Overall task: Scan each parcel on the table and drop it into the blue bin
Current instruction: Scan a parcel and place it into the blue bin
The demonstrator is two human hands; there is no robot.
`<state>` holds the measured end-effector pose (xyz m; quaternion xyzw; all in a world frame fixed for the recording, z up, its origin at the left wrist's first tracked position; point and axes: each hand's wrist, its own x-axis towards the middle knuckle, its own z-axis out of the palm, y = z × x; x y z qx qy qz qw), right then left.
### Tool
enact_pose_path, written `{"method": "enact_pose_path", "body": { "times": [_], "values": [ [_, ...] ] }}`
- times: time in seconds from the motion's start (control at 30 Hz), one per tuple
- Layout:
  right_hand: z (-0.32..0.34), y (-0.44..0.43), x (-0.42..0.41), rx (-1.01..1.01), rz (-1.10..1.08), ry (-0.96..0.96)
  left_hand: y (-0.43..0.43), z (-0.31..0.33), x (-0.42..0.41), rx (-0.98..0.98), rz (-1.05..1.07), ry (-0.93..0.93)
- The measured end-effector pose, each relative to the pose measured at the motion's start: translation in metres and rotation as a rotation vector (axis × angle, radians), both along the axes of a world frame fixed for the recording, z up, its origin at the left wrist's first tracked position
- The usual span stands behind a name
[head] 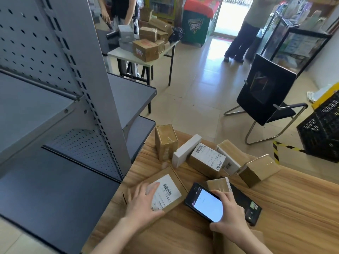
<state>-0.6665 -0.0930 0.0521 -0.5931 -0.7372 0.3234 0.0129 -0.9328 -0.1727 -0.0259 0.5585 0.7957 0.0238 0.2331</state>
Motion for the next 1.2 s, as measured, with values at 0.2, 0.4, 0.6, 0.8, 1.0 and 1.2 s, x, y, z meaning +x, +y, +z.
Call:
{"method": "enact_pose_path", "body": {
  "times": [0.2, 0.4, 0.6, 0.8, 1.0, 1.2],
  "values": [
    [0.006, 0.011, -0.006, 0.073, 0.129, -0.2, -0.012, -0.021, 0.023, -0.22, 0.006, 0.072],
    [0.021, 0.025, -0.023, 0.227, 0.343, -0.421, -0.018, -0.016, -0.013, -0.17, -0.128, 0.158],
    [0.023, 0.027, -0.043, 0.298, 0.418, -0.506, -0.031, -0.017, -0.038, -0.153, -0.262, 0.197],
    [0.02, 0.02, -0.054, 0.344, 0.43, -0.522, -0.035, -0.022, -0.04, -0.163, -0.258, 0.182],
    [0.024, 0.02, -0.061, 0.34, 0.412, -0.531, -0.038, -0.023, -0.045, -0.124, -0.266, 0.168],
    [0.009, 0.02, -0.068, 0.248, 0.345, -0.467, -0.044, -0.022, -0.054, -0.057, -0.238, 0.038]
  ]
}}
